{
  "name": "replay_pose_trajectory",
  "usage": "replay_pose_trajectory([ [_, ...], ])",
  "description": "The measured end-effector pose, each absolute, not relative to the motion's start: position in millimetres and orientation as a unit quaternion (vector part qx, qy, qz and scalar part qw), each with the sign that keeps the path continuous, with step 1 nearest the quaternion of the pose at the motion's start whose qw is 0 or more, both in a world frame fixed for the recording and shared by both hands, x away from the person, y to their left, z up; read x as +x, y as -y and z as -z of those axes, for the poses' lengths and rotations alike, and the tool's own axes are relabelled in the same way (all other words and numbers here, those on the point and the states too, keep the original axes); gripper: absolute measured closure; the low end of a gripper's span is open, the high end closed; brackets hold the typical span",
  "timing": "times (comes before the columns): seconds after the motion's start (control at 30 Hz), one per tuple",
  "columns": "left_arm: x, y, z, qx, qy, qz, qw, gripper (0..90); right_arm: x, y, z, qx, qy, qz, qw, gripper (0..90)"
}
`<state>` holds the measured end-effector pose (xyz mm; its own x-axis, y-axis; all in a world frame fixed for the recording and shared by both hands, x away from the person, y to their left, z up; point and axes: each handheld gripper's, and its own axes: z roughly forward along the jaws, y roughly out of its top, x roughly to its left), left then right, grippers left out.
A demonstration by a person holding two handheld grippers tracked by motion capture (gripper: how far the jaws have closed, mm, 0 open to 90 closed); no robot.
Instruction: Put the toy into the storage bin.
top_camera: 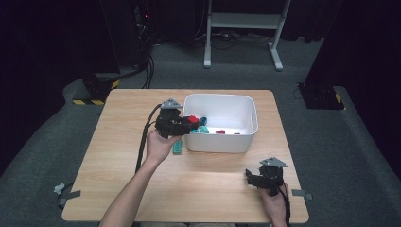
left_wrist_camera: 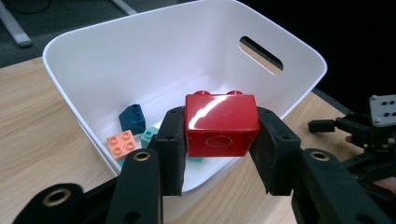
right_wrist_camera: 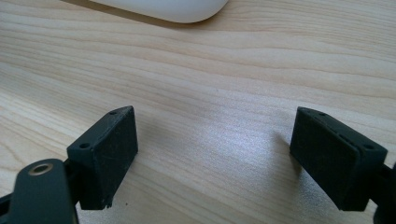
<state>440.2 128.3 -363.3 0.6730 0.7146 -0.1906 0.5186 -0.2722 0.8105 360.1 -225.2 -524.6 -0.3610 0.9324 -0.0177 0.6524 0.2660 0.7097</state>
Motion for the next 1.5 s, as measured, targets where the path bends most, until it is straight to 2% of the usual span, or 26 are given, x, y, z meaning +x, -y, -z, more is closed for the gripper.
replay_pose_trajectory([
  [0.33,452,-116,374,0.797,-0.399,-0.112,0.440,57.0,360,225,525,0.519,-0.763,-0.312,0.224,15.0],
  [0.37,453,-115,376,0.797,-0.401,-0.112,0.437,52.0,360,225,525,0.519,-0.763,-0.312,0.224,15.0],
  [0.47,454,-114,377,0.797,-0.403,-0.119,0.433,45.4,360,225,525,0.519,-0.763,-0.312,0.224,15.0],
  [0.7,444,-117,373,0.796,-0.397,-0.140,0.434,41.7,360,225,525,0.519,-0.763,-0.312,0.224,15.0],
  [1.1,422,-146,368,0.778,-0.412,-0.167,0.444,37.9,360,225,525,0.519,-0.763,-0.312,0.224,15.0],
  [1.5,392,-186,383,0.749,-0.447,-0.184,0.453,37.3,360,225,525,0.519,-0.763,-0.312,0.224,15.0],
])
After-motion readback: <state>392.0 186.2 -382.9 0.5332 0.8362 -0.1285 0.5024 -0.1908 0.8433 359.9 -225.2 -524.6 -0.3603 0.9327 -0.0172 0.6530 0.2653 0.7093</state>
